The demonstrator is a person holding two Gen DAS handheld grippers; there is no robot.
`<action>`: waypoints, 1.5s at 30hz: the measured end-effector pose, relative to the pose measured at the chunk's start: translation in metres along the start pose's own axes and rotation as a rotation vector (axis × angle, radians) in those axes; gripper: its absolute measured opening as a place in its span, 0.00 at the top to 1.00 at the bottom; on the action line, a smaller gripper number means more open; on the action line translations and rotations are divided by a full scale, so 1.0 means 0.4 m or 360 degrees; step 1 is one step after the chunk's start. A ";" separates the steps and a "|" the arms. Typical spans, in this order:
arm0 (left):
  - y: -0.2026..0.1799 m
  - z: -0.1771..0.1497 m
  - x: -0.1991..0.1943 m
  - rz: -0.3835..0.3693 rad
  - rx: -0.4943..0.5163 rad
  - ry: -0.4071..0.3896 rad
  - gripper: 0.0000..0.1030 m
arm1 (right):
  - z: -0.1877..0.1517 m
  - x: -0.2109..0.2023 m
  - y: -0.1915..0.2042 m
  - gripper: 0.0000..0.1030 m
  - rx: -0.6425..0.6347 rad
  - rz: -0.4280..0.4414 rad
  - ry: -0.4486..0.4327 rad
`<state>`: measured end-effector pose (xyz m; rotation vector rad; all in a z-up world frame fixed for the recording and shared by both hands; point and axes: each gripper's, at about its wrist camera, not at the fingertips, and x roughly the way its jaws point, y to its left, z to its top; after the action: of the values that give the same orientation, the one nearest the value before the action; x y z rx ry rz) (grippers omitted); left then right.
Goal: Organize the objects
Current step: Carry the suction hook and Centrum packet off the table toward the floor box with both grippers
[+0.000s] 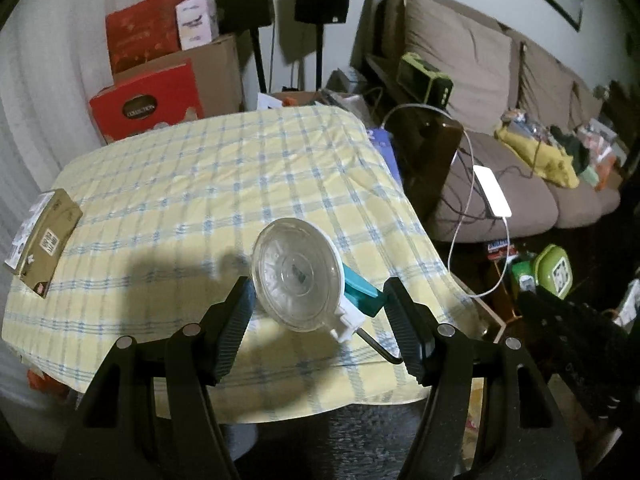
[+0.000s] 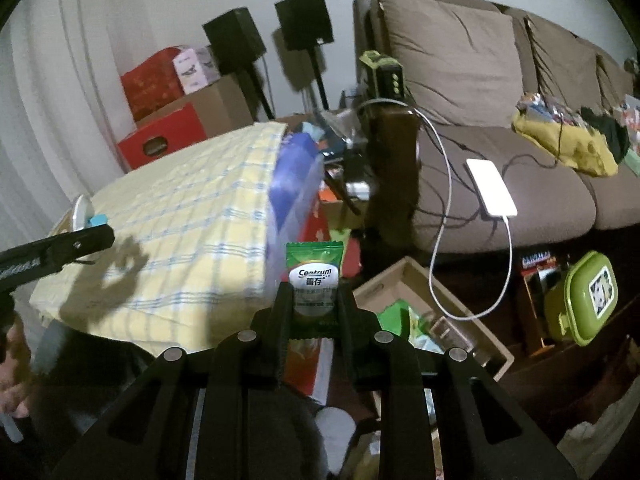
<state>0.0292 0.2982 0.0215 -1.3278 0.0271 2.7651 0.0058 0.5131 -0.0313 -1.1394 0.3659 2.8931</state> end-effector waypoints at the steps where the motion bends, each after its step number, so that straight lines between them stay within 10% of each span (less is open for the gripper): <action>1: -0.004 -0.001 0.006 -0.0004 -0.0005 0.0010 0.39 | 0.000 0.004 -0.004 0.79 0.0001 -0.0012 0.0012; 45: -0.280 0.014 0.114 -0.0190 0.0292 0.0071 0.39 | -0.018 0.090 -0.160 0.79 0.0211 -0.0214 0.0234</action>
<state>0.0050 0.4129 -0.0087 -1.2987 0.1925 2.5647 -0.0099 0.5709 -0.0743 -1.3038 0.4576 2.6353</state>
